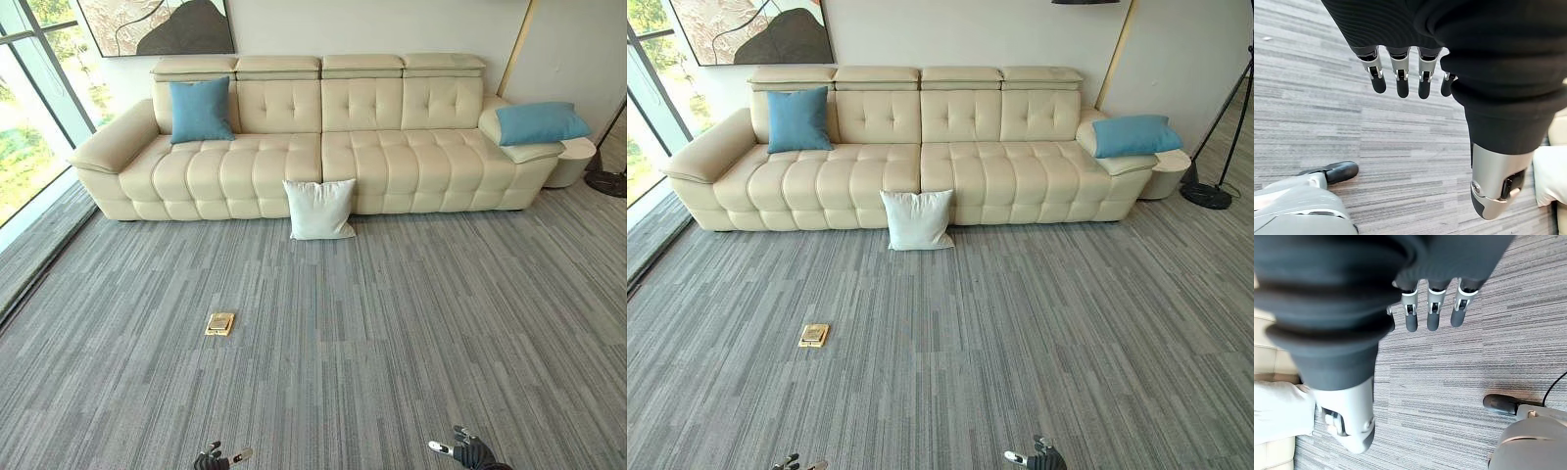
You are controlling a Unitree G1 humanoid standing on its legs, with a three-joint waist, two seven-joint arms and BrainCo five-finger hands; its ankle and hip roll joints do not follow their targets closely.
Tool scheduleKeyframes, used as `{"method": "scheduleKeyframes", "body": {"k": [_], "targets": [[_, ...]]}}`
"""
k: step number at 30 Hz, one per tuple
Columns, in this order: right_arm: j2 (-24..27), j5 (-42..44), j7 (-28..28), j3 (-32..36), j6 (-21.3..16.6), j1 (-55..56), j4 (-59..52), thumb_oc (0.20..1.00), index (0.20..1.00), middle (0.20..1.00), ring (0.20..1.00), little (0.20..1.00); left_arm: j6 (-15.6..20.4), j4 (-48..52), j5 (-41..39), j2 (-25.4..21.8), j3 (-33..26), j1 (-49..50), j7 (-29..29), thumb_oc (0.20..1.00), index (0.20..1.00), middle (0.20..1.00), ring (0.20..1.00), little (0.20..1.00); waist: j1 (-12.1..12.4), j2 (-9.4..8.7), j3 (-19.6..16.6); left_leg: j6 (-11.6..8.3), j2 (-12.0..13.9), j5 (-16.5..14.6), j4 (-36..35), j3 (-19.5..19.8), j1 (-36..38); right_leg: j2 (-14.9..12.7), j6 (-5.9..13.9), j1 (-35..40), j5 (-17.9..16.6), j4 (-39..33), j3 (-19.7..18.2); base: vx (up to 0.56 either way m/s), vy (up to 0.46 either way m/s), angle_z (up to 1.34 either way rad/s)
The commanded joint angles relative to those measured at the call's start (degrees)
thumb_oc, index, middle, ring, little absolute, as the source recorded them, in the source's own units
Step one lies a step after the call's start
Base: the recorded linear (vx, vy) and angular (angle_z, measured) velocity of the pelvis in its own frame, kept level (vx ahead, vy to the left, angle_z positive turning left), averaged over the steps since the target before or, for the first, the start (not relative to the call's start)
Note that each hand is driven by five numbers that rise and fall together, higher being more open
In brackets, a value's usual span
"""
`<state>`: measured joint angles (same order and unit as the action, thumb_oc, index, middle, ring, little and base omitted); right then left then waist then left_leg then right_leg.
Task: Pick up all the scattered cushions and arrange them neatly on the sofa.
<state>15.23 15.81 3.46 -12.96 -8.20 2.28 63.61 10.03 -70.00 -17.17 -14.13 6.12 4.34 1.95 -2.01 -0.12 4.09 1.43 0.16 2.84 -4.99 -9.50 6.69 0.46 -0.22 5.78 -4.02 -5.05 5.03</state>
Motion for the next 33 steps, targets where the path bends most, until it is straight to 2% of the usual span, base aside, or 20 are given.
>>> {"method": "scheduleKeyframes", "body": {"k": [1, 12, 14, 17, 20, 21, 23, 25, 26, 29, 33], "targets": [[1.7, 0.9, 0.3, -0.6, -0.6, -5.0, 1.6, 1.000, 1.000, 1.000, 1.000, 1.000, 1.3, -2.3, -1.9, -1.6, -1.4, -4.5, -0.4, 1.000, 1.000, 1.000, 1.000, 1.000, 0.4, -1.15, 1.8, -3.88, 2.3, -6.3, 0.0, 3.7, 2.1, -6.1, 7.05, 2.3, 6.1, 0.1, 1.4, 0.00, 0.018, 0.04], [1.9, 1.3, -0.3, -0.6, -0.2, -5.3, 1.8, 1.000, 1.000, 1.000, 1.000, 1.000, 1.6, -0.8, -3.4, -1.6, 0.0, -5.4, -2.0, 1.000, 1.000, 1.000, 1.000, 1.000, 0.7, -1.58, 3.4, -2.57, 1.1, -6.5, 0.0, 4.3, -0.2, -7.0, 7.76, 0.8, 5.5, 0.2, 1.5, 0.02, 0.058, 0.01], [1.9, 1.3, -0.5, -0.4, -0.2, -5.5, 1.7, 1.000, 1.000, 1.000, 1.000, 1.000, 1.6, -0.7, -2.6, -1.6, 0.7, -5.5, -2.0, 1.000, 1.000, 1.000, 1.000, 1.000, 0.8, -1.46, 3.7, -1.75, 0.5, -6.6, 0.0, 4.6, -0.6, -7.7, 8.07, -1.2, 6.4, 4.3, 1.2, 0.02, 0.139, 0.12], [1.6, 1.4, -0.5, -0.1, 0.0, -6.2, 1.2, 1.000, 1.000, 1.000, 1.000, 1.000, 1.5, -0.7, -1.5, -1.7, 1.4, -6.0, -1.8, 1.000, 1.000, 1.000, 1.000, 1.000, 0.7, -0.98, 5.0, -0.27, -0.4, -7.3, 0.6, 5.2, -0.9, -8.5, 9.14, -7.0, 6.8, 15.3, 0.1, -0.01, 0.157, 0.08], [1.5, 1.2, -0.5, -0.3, 0.1, -6.9, 0.9, 1.000, 1.000, 1.000, 1.000, 1.000, 1.2, -1.0, -0.2, -2.0, 2.2, -6.2, -1.8, 1.000, 1.000, 1.000, 1.000, 1.000, 0.0, -0.34, 6.7, 1.10, -1.1, -7.7, 0.6, 5.3, 0.3, -9.2, 9.84, -12.7, 3.0, 27.8, -0.9, 0.09, 0.172, 0.07], [1.5, 1.1, -0.4, -0.2, 0.1, -6.5, 0.8, 1.000, 1.000, 1.000, 1.000, 1.000, 1.3, -1.2, 0.8, -1.9, 2.7, -6.1, -2.0, 1.000, 1.000, 1.000, 1.000, 1.000, -0.6, 0.53, 7.1, 1.14, -1.4, -8.9, 0.0, 6.0, 3.0, -8.7, 8.80, -16.4, 3.2, 31.1, -0.7, 0.22, 0.143, 0.20], [1.6, 1.0, -0.5, -0.2, 0.2, -6.4, 1.0, 1.000, 1.000, 1.000, 1.000, 1.000, 1.3, -1.1, 0.8, -1.9, 2.8, -6.1, -2.0, 1.000, 1.000, 1.000, 1.000, 1.000, -0.9, 0.64, 7.3, 1.01, -1.6, -9.6, 0.0, 6.3, 3.8, -8.5, 8.33, -17.1, 3.5, 29.0, -0.1, 0.21, 0.036, 0.03], [1.8, 1.0, -0.3, -0.4, 0.3, -6.6, 1.3, 1.000, 1.000, 1.000, 1.000, 1.000, 1.3, -1.2, 0.8, -1.7, 3.2, -6.7, -1.9, 1.000, 1.000, 1.000, 1.000, 1.000, -1.4, 0.42, 7.8, 0.67, -2.1, -11.0, 0.0, 7.3, 5.0, -8.0, 8.20, -18.8, 2.6, 22.2, 1.0, 0.29, -0.080, -0.14], [1.7, 0.6, -0.1, -0.6, 0.3, -6.6, 1.1, 1.000, 1.000, 1.000, 1.000, 1.000, 1.6, -1.3, 0.6, -1.5, 3.3, -7.1, -1.6, 1.000, 1.000, 1.000, 1.000, 1.000, -2.4, 0.25, 8.4, 0.18, -2.3, -12.1, 0.0, 8.1, 6.5, -7.5, 9.05, -19.5, 0.4, 13.7, 1.3, 0.34, -0.119, 0.06], [1.8, -0.2, -0.2, -0.2, 0.7, -5.7, 1.0, 1.000, 1.000, 1.000, 1.000, 1.000, 1.8, -1.3, 1.1, -1.3, 3.4, -7.9, -1.8, 1.000, 1.000, 1.000, 1.000, 1.000, -3.7, -0.10, 8.2, -0.83, -2.3, -14.3, 0.0, 9.0, 8.9, -7.8, 10.67, -19.6, -2.2, 4.1, 1.6, 0.33, -0.106, 0.16], [1.9, -0.1, -0.3, 0.1, 0.7, -5.1, 1.7, 1.000, 1.000, 1.000, 1.000, 1.000, 1.9, -1.5, 1.3, -1.0, 3.2, -7.6, -1.5, 1.000, 1.000, 1.000, 1.000, 1.000, -4.1, -0.15, 7.3, -1.11, -2.0, -14.8, 0.0, 9.7, 9.7, -7.5, 9.84, -18.6, -3.2, 4.5, 1.4, 0.27, -0.105, 0.34]]}}
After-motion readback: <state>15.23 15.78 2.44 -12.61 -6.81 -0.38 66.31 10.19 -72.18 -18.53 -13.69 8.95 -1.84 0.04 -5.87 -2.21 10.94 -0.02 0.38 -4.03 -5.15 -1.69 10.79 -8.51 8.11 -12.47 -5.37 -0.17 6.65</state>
